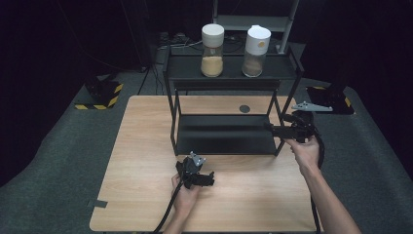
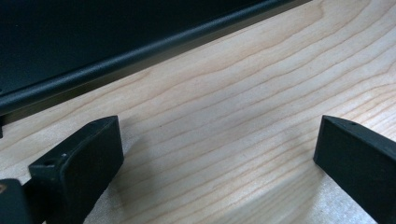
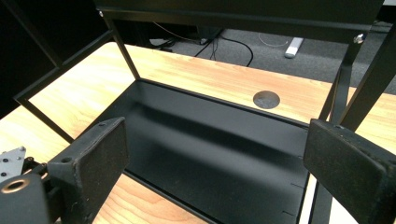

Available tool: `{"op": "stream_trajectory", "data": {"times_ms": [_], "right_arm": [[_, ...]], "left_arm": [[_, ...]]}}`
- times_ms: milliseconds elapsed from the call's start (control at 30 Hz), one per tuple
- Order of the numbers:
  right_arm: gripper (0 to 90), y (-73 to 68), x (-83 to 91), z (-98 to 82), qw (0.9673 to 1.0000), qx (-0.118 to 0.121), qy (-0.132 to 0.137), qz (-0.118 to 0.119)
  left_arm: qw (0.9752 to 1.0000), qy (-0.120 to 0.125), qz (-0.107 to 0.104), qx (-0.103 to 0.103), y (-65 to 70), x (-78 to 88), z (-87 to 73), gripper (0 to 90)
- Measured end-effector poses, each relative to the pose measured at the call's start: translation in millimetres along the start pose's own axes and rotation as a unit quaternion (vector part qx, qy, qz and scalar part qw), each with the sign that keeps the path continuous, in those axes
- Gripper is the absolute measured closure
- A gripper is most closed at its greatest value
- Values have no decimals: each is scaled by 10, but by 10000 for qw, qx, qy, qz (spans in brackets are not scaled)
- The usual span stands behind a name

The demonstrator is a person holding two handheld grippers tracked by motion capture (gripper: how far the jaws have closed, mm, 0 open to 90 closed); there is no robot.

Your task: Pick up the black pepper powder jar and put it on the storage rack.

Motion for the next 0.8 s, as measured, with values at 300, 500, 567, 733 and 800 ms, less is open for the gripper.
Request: {"op": "stream_trajectory", "data": {"times_ms": [300,500,567,733,800], "right_arm": [[64,-12,-31,-74,10000,13,-30,9],[65,-16,-65,-139,10000,-35,-70,29],[65,-18,-79,-165,9999,-38,-89,25],[66,-19,-109,-221,9999,-62,-123,33],[66,-15,-125,-252,9999,-81,-130,39]], "left_arm": [[10000,0,0,0,0,0,0,12],[10000,0,0,0,0,0,0,12],[10000,0,0,0,0,0,0,13],[10000,2,0,2,0,0,0,12],[10000,3,-1,3,0,0,0,12]]}}
Point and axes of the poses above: each handheld gripper's, and its own axes: x roughly backward along the jaws, z roughly out of its top, y roughly to its right, the point moved 10 cm from there along -x, roughly forward along the jaws, and after that the axes turned 7 degrees about -z, right-handed, at the moved point
